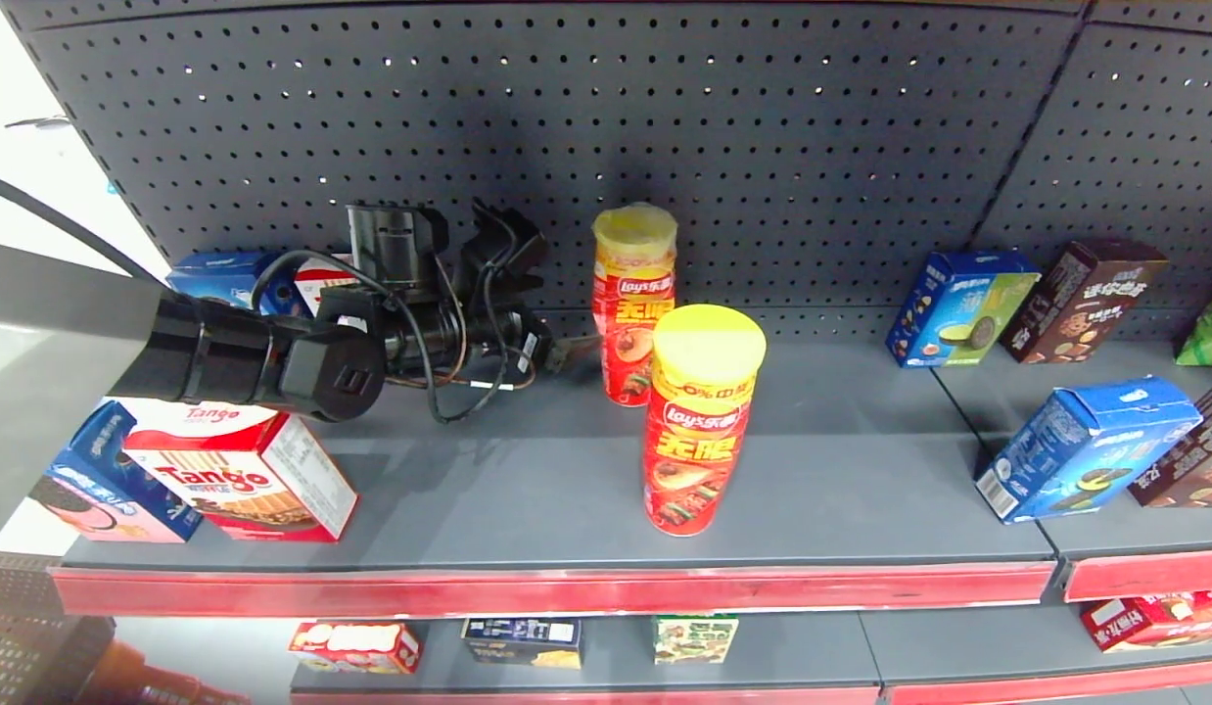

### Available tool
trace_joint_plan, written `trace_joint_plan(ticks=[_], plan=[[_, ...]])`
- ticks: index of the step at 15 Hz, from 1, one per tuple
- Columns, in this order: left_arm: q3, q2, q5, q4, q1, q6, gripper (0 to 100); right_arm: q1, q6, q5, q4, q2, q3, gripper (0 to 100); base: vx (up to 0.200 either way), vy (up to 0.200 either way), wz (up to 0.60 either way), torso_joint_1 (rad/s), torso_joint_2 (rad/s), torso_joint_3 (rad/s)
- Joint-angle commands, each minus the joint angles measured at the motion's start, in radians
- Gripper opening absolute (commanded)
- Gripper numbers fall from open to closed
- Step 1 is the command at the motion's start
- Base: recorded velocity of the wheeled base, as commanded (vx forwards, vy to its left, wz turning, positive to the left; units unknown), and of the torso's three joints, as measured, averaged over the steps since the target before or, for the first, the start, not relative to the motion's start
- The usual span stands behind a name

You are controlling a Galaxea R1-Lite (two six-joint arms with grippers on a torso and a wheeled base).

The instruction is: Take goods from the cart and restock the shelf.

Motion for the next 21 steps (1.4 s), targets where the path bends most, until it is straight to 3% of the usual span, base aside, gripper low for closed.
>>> trace_joint_plan(ticks=[1,3,4,5,10,21], plan=[[0.003,0.001,0.003,-0.002,0.002,0.006,100,0.0,0.0,0.001,-0.001,0.001,0.0,100,0.0,0.0,0.0,0.0,0.0,0.0],[0.003,0.001,0.017,-0.002,0.008,0.039,100,0.0,0.0,0.001,-0.001,0.001,0.0,100,0.0,0.0,0.0,0.0,0.0,0.0],[0.003,0.004,0.032,-0.002,0.013,0.073,100,0.0,0.0,0.0,-0.001,0.001,0.0,100,0.0,0.0,0.0,0.0,0.0,0.0],[0.002,0.006,0.043,-0.002,0.013,0.082,100,0.0,0.0,0.001,-0.001,0.001,0.0,100,0.0,0.0,0.0,0.0,0.0,0.0],[-0.012,0.047,0.117,-0.011,0.002,0.087,100,0.0,0.0,0.0,-0.001,0.001,0.0,100,0.0,0.0,0.0,0.0,0.0,0.0],[-0.035,0.091,0.126,-0.037,-0.053,0.068,100,0.0,0.0,0.0,-0.001,0.001,0.0,100,0.0,0.0,0.0,0.0,0.0,0.0]])
